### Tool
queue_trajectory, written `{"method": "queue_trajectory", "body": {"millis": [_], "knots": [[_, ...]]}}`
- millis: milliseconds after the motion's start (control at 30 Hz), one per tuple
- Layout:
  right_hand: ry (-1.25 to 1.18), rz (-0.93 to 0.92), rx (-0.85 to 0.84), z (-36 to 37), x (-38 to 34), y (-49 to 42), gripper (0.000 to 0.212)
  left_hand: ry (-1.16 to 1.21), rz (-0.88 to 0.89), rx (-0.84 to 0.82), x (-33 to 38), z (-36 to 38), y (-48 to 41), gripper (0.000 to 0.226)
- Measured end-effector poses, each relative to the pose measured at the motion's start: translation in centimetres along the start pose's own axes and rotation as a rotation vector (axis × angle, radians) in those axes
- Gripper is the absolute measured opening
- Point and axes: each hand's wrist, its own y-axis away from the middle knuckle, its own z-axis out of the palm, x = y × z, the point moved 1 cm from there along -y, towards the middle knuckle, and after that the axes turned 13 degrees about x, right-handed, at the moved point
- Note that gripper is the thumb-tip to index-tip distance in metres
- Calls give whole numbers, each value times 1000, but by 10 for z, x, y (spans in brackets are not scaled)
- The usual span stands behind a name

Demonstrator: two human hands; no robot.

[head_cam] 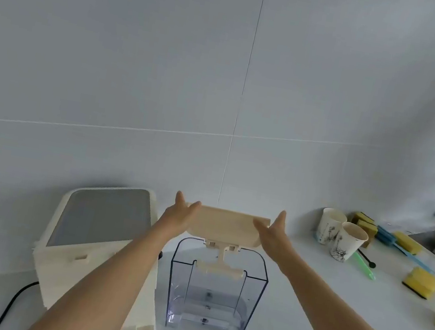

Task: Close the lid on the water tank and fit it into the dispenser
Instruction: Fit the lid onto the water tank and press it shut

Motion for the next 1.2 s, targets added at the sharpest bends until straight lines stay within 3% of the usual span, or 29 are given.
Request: {"method": "queue_trajectory", "body": {"millis": [67, 233, 433, 900, 1067, 1200], "knots": [[-58, 88, 4, -1, 2, -8, 62, 38, -64, -31, 0, 4, -7, 60], [-128, 257, -63, 2, 11, -22, 64, 128, -237, -49, -2, 16, -20, 61], [-217, 337, -101, 5, 18, -28, 58, 149, -269, -1, -5, 26, -24, 48], [-341, 332, -61, 11, 25, -16, 33, 321, -263, 173, -19, 22, -5, 39], [-407, 310, -16, 8, 36, -2, 36, 325, -234, 223, -25, 25, 18, 39], [-387, 238, -12, 8, 50, 12, 51, 439, -274, 232, -32, 34, 34, 47]]}}
